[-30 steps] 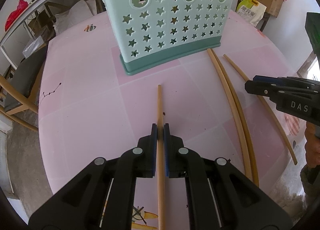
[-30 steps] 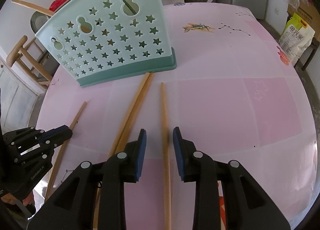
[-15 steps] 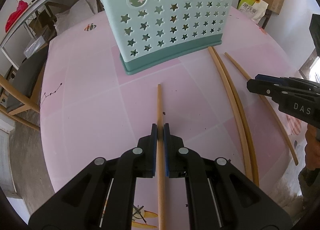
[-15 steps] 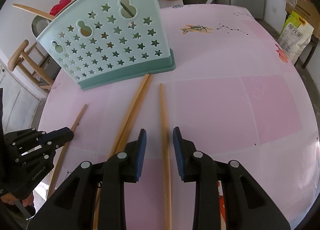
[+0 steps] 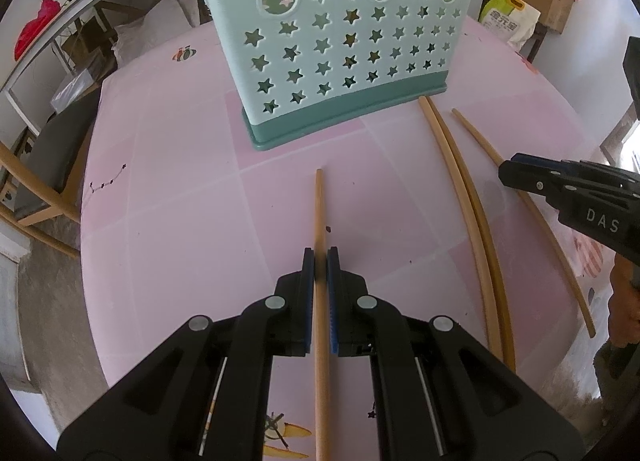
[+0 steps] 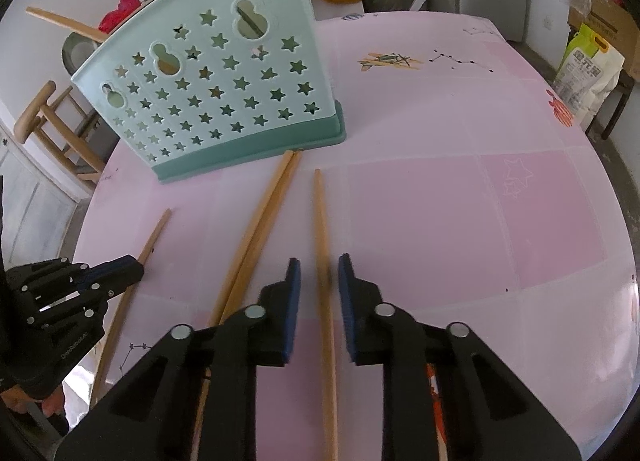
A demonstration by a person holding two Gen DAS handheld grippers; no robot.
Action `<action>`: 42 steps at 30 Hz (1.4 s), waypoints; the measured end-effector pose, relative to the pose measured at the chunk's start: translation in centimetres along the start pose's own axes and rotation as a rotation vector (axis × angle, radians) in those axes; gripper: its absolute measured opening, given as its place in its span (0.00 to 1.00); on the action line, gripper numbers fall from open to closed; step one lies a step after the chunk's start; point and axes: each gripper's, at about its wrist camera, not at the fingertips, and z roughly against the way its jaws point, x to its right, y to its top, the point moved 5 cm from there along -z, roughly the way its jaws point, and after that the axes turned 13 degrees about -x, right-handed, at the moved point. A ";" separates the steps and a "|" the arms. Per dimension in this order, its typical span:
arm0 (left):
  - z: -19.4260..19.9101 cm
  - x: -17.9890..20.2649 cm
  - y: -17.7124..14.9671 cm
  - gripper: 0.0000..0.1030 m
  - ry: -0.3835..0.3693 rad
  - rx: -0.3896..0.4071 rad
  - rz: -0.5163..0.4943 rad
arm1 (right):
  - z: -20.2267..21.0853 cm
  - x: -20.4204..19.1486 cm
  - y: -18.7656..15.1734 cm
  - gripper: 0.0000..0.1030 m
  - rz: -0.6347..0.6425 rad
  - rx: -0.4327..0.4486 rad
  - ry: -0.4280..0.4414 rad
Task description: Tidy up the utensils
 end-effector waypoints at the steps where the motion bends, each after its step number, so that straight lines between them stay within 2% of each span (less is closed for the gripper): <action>1: 0.0 -0.1 0.0 0.05 -0.004 0.000 0.005 | 0.0 0.2 0.1 0.09 -0.006 -0.001 0.007; 6: 0.2 -0.8 -0.8 0.05 -0.046 -0.003 0.047 | 0.0 0.9 -0.1 0.07 -0.016 -0.002 0.040; 11: 0.4 -2.2 -1.4 0.05 -0.141 -0.012 0.113 | 0.1 0.9 -0.5 0.07 0.010 -0.031 0.054; 15: 0.4 -2.9 -1.2 0.06 -0.171 -0.011 0.120 | 0.1 0.9 -0.3 0.07 0.028 -0.059 0.079; 21: -0.1 -3.0 0.1 0.09 -0.166 -0.026 0.094 | -0.2 0.9 0.7 0.08 0.056 -0.082 0.051; 27: -0.5 -1.9 1.5 0.09 -0.068 -0.021 0.005 | -0.9 -0.3 1.9 0.08 0.136 -0.080 -0.025; 31: -0.6 -1.7 2.1 0.08 -0.043 -0.018 -0.006 | -1.3 -1.1 2.6 0.08 0.174 -0.079 -0.069; 33: -0.7 -1.9 2.4 0.05 -0.038 -0.011 0.004 | -1.5 -1.2 2.9 0.08 0.180 -0.081 -0.075; 39: -0.6 -3.1 2.7 0.04 -0.105 0.007 0.065 | -1.3 -1.2 3.4 0.07 0.147 -0.076 -0.053; 42: 1.1 -3.8 2.8 0.04 -0.121 0.063 0.080 | 0.4 -0.7 3.7 0.07 0.114 -0.027 -0.025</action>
